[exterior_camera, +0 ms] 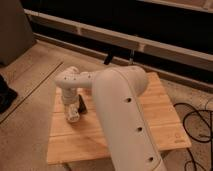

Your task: Place the bottle in the ceramic bowl

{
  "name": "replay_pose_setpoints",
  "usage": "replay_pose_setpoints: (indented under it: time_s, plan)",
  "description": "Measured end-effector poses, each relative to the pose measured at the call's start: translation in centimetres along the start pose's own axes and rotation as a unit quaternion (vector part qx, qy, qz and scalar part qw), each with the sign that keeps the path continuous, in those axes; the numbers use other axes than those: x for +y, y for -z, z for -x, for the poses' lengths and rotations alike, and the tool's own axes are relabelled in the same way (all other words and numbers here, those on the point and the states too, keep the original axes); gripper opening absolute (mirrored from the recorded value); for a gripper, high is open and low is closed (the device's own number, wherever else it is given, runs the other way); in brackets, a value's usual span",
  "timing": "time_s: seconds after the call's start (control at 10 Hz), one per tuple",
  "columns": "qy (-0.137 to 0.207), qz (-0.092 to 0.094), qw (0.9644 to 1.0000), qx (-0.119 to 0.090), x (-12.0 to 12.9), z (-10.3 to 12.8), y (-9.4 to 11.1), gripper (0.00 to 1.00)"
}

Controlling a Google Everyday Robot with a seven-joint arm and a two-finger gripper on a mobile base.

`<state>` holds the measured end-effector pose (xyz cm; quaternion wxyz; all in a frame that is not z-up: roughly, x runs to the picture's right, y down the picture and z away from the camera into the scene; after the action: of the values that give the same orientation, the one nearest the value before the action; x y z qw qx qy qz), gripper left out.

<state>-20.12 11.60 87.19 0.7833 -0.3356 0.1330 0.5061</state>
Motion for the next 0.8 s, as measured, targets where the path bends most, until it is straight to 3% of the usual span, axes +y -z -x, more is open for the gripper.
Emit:
replay_pose_setpoints:
  time_s: [0.4,0.6,0.7,0.8]
  plan:
    - [-0.019,-0.035,0.9979,-0.052,-1.3,-1.0,6.3,0.0]
    - [-0.023,-0.066,0.9944,-0.08,-1.9,-1.8,10.3,0.0]
    - [-0.029,-0.096,0.9905,-0.094,-3.1,-3.0,13.1,0.0]
    - [-0.033,-0.11,0.9886,-0.097,-3.7,-3.7,14.1,0.0]
